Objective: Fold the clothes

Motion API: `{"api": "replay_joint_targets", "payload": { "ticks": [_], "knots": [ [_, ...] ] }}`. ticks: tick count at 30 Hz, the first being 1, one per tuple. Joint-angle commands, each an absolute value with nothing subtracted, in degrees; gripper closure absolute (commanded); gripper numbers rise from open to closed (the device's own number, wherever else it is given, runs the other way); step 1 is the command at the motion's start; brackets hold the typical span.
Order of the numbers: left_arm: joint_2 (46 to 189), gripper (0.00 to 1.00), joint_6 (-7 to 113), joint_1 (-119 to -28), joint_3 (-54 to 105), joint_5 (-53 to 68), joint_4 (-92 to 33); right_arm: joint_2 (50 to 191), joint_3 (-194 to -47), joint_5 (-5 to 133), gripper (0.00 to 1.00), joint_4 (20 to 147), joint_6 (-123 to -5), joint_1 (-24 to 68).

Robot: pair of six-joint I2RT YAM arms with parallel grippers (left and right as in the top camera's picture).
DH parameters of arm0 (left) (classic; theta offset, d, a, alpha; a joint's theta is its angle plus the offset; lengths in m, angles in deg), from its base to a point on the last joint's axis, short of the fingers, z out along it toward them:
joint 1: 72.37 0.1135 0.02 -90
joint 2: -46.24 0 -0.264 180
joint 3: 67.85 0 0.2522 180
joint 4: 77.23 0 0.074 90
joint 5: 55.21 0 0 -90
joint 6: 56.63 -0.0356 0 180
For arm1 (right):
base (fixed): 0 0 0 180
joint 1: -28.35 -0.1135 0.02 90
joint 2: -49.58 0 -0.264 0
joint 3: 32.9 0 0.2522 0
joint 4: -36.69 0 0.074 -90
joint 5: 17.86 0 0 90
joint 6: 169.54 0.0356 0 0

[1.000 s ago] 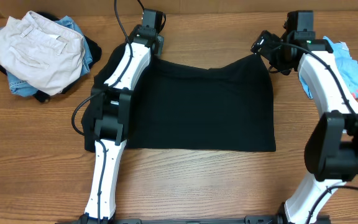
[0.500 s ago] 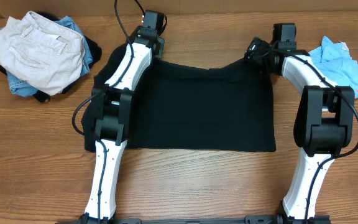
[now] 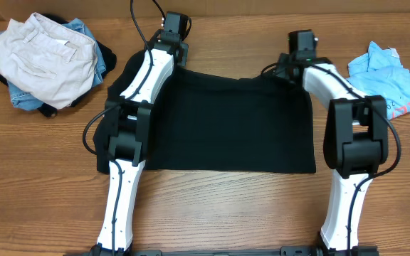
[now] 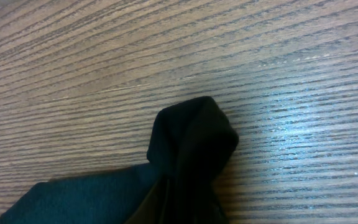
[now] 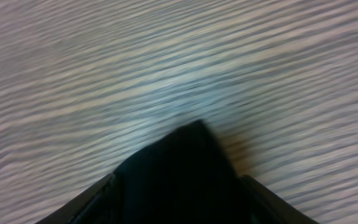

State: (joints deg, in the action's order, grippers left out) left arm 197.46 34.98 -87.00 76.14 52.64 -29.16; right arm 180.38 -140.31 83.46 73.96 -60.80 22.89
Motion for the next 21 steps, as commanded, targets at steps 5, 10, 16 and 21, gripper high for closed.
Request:
{"api": "replay_joint_targets", "payload": {
  "ticks": [5,10,16,21],
  "knots": [
    [195.8,0.93,36.18,-87.4,77.34,52.74,-28.9,181.5,-140.59,85.93,0.57,74.18,-61.3,22.96],
    [195.01,0.96,36.18,-87.4,77.34,52.72,-28.86,181.5,-144.64,87.74,0.89,78.11,-61.02,23.53],
    [190.38,0.96,36.18,-87.4,77.34,52.74,-23.72,179.57,-150.71,87.65,0.96,86.61,-56.95,25.12],
    [184.43,0.96,36.25,-87.4,77.34,46.58,-16.35,174.09,-153.51,87.52,0.96,96.17,-52.82,25.49]
  ]
}}
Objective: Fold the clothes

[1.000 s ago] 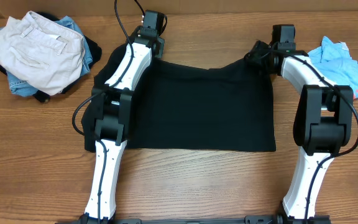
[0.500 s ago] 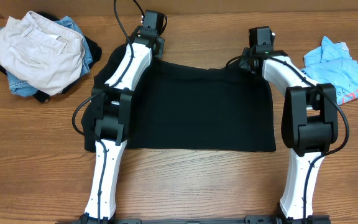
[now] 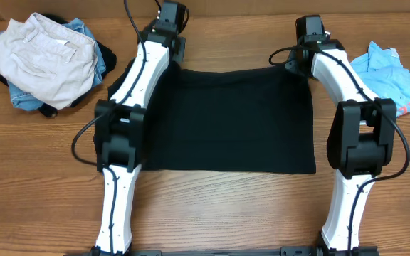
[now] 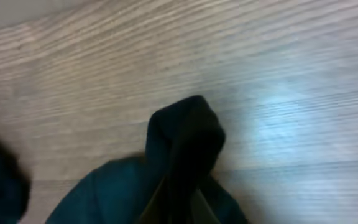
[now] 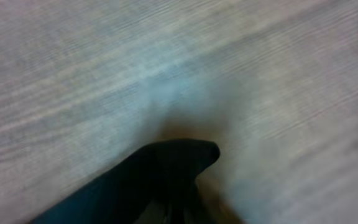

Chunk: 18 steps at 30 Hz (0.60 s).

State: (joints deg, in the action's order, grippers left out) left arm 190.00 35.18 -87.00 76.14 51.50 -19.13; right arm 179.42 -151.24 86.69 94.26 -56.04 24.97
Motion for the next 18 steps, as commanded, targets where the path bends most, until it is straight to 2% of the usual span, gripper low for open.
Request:
{"api": "replay_joint_targets", "payload": {
  "ticks": [1,5,11,18],
  "knots": [
    [183.86,0.96,36.45,-87.4,77.34,46.34,-14.23,173.34,-153.53,87.54,0.96,98.18,-52.45,25.47],
    [180.34,0.96,39.31,-87.4,77.34,46.95,-6.19,170.48,-153.53,86.82,0.96,105.3,-46.77,27.31],
    [174.01,0.96,48.07,-87.4,77.34,46.89,7.45,169.58,-153.53,82.76,0.96,111.62,-46.68,28.86],
    [173.98,0.96,51.88,-87.33,77.32,46.91,21.83,169.58,-153.53,82.76,0.96,116.54,-46.53,28.86]
  ]
}}
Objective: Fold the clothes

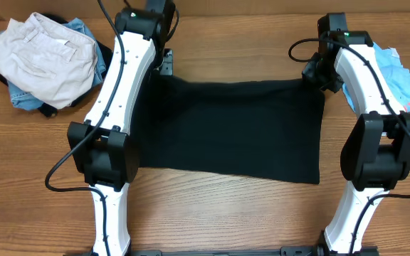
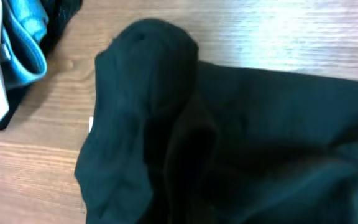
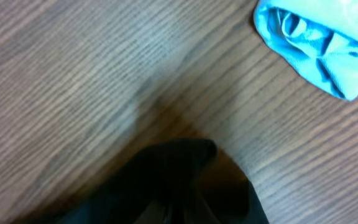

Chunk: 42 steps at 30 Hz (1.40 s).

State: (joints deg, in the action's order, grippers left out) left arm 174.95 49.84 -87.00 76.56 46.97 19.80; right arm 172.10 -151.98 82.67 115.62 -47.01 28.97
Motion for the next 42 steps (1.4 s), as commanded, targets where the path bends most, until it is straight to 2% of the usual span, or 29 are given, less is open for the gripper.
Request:
{"api": "replay_joint_targets", "payload": {
  "ticks": [1,15,18,19,20,21,22,23,24,25,26,27,29,33,35,37,38,42],
  "knots": [
    [174.01,0.96,51.88,-87.33,77.32,46.89,22.81,169.56,-153.55,82.8,0.96,117.1,-46.44,28.86],
    [174.4,0.94,55.68,-87.33,70.26,47.0,29.31,164.45,-153.57,82.8,0.95,128.93,-46.48,28.77],
    [174.4,0.89,55.66,-87.33,70.11,47.41,30.81,164.45,-153.57,82.8,0.77,131.49,-46.51,28.79],
    [174.4,0.86,55.66,-87.33,70.11,47.41,31.89,164.45,-153.55,82.8,0.7,131.99,-46.48,28.79],
    [174.4,0.78,55.61,-87.33,70.11,47.41,32.78,164.45,-153.55,82.8,0.57,132.19,-46.48,28.79],
    [174.4,0.75,55.42,-87.33,70.11,47.41,32.98,164.45,-153.55,82.78,0.53,132.1,-46.48,28.79],
    [174.4,0.67,55.37,-87.33,70.11,47.41,33.37,164.45,-153.55,82.8,0.48,132.05,-46.48,28.79],
    [174.4,0.51,55.05,-87.33,70.11,47.15,33.37,164.45,-153.55,82.78,0.4,132.05,-46.48,28.79],
    [174.4,0.42,55.02,-87.33,70.11,47.15,33.37,164.45,-153.55,82.8,0.28,132.1,-46.48,28.79],
    [174.4,0.3,55.02,-87.33,70.11,47.15,33.37,164.45,-153.55,82.78,0.24,131.99,-46.48,28.79],
    [174.4,0.21,55.02,-87.35,70.11,47.19,33.37,164.45,-153.55,82.78,0.12,131.73,-46.48,28.79],
    [174.4,0.17,55.05,-87.33,70.11,47.19,33.35,164.45,-153.55,82.78,0.07,131.38,-46.48,28.79],
    [174.4,0.15,55.05,-87.33,70.13,47.22,33.13,164.45,-153.55,82.25,0.03,130.83,-46.46,28.79],
    [174.36,0.2,55.05,-87.33,71.68,47.13,29.66,164.58,-153.49,78.89,0.03,126.31,-46.55,28.79],
    [174.36,0.16,55.02,-87.4,74.81,44.0,29.42,165.1,-152.57,78.6,0.06,124.3,-46.51,28.79],
    [174.38,0.1,55.07,-87.4,75.09,38.41,28.56,166.41,-150.49,75.28,0.15,121.1,-46.48,28.79],
    [174.38,0.0,55.26,-87.4,75.07,37.18,28.34,167.29,-149.84,74.98,0.19,120.1,-46.35,28.79],
    [174.38,0.0,55.24,-87.4,75.07,37.03,29.31,171.18,-149.51,75.02,0.2,120.16,-45.41,28.86]
  ]
}}
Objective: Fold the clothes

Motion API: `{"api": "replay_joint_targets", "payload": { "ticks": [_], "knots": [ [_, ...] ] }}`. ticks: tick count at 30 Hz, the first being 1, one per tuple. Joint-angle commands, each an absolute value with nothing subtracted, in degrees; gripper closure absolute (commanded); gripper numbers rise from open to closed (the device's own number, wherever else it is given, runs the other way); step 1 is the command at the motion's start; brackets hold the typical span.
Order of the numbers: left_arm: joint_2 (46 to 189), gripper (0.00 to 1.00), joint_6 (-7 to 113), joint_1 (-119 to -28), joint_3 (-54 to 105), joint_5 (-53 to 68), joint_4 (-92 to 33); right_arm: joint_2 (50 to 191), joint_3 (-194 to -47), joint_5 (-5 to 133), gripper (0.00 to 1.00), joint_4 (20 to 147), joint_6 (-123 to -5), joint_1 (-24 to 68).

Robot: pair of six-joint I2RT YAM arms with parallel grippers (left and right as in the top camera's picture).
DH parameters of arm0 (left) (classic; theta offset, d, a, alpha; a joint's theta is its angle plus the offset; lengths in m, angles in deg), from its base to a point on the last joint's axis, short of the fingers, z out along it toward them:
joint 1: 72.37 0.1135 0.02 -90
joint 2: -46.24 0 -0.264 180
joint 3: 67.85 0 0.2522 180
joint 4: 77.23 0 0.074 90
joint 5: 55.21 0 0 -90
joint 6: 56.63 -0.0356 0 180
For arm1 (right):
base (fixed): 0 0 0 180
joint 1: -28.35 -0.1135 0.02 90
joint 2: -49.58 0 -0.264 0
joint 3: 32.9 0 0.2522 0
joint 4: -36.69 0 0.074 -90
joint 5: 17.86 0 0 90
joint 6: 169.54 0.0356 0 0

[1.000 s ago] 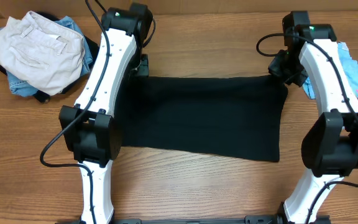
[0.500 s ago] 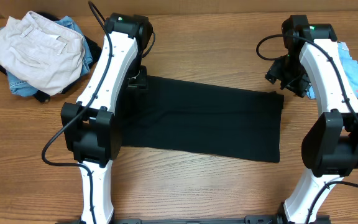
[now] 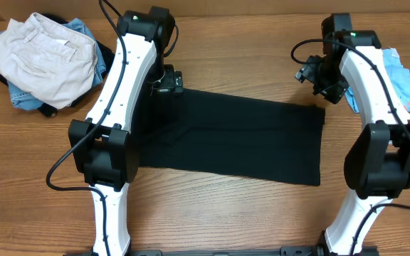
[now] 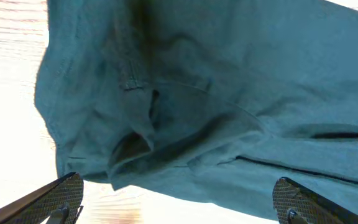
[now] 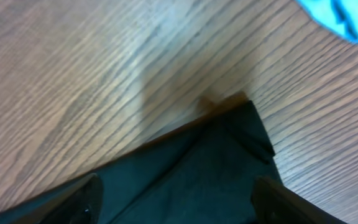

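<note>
A black garment point(image 3: 233, 139) lies spread flat across the middle of the wooden table point(image 3: 212, 213). My left gripper point(image 3: 167, 80) hovers over its far left corner, open; in the left wrist view the left gripper point(image 4: 179, 202) has its fingertips point(image 4: 64, 198) wide apart, with rumpled cloth point(image 4: 185, 93) lying loose below. My right gripper point(image 3: 324, 85) is over the far right corner, also open. In the right wrist view the right gripper point(image 5: 182, 202) stands spread above that corner point(image 5: 241, 134), with nothing held.
A pile with beige shorts point(image 3: 45, 53) on top of denim and dark clothes sits at the far left. A light blue shirt point(image 3: 403, 78) lies at the far right, its edge showing as light blue cloth point(image 5: 334, 12) in the right wrist view. Bare wood lies near the front edge.
Both grippers were shut on the garment's far corners; now both are open and the corners lie on the table. The far edge lies a little nearer the front.
Both grippers were shut on the black garment's far corners close together. Then the corners were farther back on the table. Then they were spread wider apart, stretching the far edge. Now the edge rests on the table and both grippers are open above it.
</note>
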State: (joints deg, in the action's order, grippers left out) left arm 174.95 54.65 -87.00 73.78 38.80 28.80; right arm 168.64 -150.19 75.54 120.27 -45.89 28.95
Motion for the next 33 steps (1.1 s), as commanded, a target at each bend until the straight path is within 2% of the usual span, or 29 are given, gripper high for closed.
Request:
{"api": "replay_joint_targets", "payload": {
  "ticks": [1,11,13,14,17,18,21,24,26,33],
  "knots": [
    [174.38,0.0,55.24,-87.4,75.07,37.05,29.31,171.77,-149.38,75.04,0.2,120.25,-45.39,28.86],
    [174.38,0.0,55.22,-87.4,75.07,37.07,29.28,178.24,-149.33,77.62,0.23,122.63,-45.19,30.41],
    [174.38,0.0,55.22,-87.4,75.07,37.07,29.31,178.28,-149.33,77.62,0.3,122.5,-45.17,30.41],
    [174.38,0.0,55.22,-87.4,75.07,37.07,29.33,178.3,-149.33,77.64,0.37,122.53,-45.19,30.41],
    [174.38,0.0,54.98,-87.4,75.07,37.1,29.52,178.3,-149.03,77.64,0.45,122.83,-45.19,30.41],
    [174.38,0.0,54.96,-87.4,75.07,37.12,29.5,178.3,-149.03,77.66,0.53,122.96,-45.17,30.41],
    [174.38,0.0,54.76,-87.4,75.07,37.12,29.5,178.28,-149.05,78.71,0.64,124.06,-44.76,30.59],
    [174.38,0.0,54.78,-87.4,75.07,37.1,29.09,178.28,-149.16,81.6,0.67,126.94,-44.71,30.74],
    [174.38,0.0,54.76,-87.4,75.07,37.12,29.0,178.26,-149.62,81.58,0.84,128.14,-44.74,30.74],
    [174.38,0.0,54.11,-87.4,75.07,37.34,28.98,175.68,-152.13,83.13,0.96,136.64,-43.45,30.72]
  ]
}}
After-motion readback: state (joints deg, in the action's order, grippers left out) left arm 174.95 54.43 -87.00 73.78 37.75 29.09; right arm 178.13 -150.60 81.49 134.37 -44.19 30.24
